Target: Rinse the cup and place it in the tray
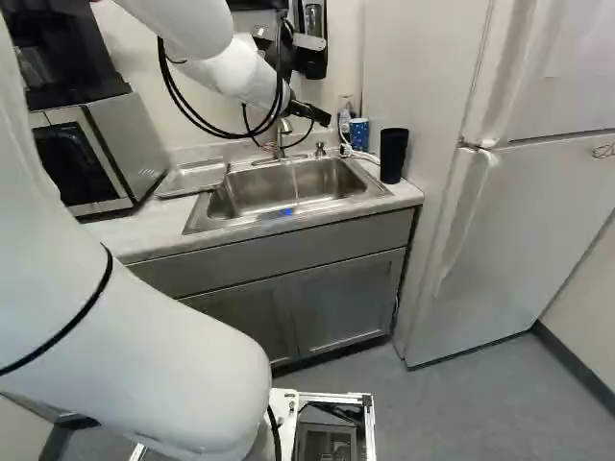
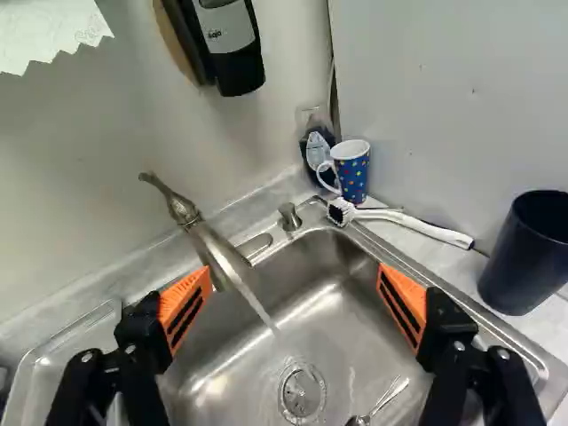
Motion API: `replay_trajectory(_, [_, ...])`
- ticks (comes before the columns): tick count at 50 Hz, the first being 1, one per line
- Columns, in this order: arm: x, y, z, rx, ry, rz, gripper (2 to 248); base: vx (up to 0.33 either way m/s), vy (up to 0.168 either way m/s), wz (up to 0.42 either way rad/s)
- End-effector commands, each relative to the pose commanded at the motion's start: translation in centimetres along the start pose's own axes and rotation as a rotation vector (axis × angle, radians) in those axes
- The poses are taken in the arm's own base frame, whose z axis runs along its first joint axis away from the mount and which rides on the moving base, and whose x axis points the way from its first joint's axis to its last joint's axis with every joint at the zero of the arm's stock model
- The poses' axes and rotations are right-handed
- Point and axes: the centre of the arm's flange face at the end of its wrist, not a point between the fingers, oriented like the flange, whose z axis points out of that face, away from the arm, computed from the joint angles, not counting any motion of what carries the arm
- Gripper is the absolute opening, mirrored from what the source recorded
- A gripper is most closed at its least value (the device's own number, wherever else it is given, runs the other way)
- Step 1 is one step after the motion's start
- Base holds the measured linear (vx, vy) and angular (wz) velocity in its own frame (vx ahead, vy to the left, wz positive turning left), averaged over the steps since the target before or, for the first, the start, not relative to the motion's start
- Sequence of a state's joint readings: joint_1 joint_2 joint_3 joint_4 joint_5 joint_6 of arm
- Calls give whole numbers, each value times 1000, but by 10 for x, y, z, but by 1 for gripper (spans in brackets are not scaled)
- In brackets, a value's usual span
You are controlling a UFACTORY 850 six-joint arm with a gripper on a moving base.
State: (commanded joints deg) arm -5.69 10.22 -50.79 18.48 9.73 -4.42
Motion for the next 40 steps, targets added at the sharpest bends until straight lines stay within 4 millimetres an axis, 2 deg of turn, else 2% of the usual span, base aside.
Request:
replay_trajectory(30, [12, 18, 3, -68, 79, -227, 247, 0, 0, 0])
replay_trajectory(40, [14, 24, 1, -91, 106, -200, 247, 0, 0, 0])
